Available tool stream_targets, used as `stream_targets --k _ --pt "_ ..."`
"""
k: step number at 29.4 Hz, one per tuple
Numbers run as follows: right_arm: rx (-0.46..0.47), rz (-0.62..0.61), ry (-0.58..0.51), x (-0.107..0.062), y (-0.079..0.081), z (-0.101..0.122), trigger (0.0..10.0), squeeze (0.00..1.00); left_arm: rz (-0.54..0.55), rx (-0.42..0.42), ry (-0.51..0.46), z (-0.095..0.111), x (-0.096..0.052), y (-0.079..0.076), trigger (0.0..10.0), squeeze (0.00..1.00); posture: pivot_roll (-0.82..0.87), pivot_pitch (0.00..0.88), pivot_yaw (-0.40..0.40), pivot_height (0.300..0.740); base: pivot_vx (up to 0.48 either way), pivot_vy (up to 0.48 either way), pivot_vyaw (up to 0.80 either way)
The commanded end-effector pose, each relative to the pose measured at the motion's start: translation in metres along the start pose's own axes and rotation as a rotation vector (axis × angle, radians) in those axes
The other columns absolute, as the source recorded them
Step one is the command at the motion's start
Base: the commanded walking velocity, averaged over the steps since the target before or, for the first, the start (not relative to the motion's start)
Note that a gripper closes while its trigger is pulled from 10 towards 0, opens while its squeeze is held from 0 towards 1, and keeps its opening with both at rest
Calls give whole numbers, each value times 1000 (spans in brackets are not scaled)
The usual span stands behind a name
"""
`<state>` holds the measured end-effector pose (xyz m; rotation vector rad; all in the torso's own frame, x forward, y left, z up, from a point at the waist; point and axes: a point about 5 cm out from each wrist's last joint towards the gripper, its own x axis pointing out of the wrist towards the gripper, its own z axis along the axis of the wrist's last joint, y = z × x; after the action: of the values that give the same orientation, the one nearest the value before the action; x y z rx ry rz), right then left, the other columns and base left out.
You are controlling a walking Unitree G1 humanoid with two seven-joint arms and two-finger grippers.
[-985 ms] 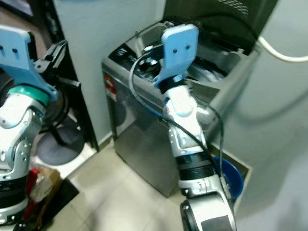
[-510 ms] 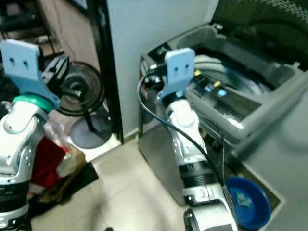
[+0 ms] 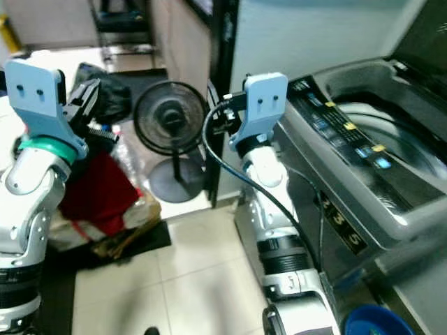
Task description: Clothes washing
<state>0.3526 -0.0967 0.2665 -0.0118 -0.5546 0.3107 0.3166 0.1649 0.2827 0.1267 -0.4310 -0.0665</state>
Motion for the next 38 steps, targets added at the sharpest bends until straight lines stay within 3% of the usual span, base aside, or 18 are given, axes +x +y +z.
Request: stream_targets --k 1,9,18,27,38 --pt "5 -20 6 -2 -5 -1 10000 0 -7 -1 6 -3 -1 -2 10000 0 45 0 26 740 0 0 800" --pt "63 -51 -15 -2 -8 2 10000 0 0 13 -8 -1 0 -2 10000 0 43 0 28 740 282 0 300" --pt "9 -26 -9 -2 -4 1 10000 0 4 16 -7 -2 1 -3 10000 0 44 0 27 740 469 0 498" --pt "46 -43 -8 -1 -5 2 10000 0 7 17 -7 -2 1 -3 10000 0 45 0 27 740 469 0 200" --pt "55 -38 -9 0 -4 2 10000 0 10 19 -7 -3 1 -2 10000 0 44 0 26 740 469 0 711"
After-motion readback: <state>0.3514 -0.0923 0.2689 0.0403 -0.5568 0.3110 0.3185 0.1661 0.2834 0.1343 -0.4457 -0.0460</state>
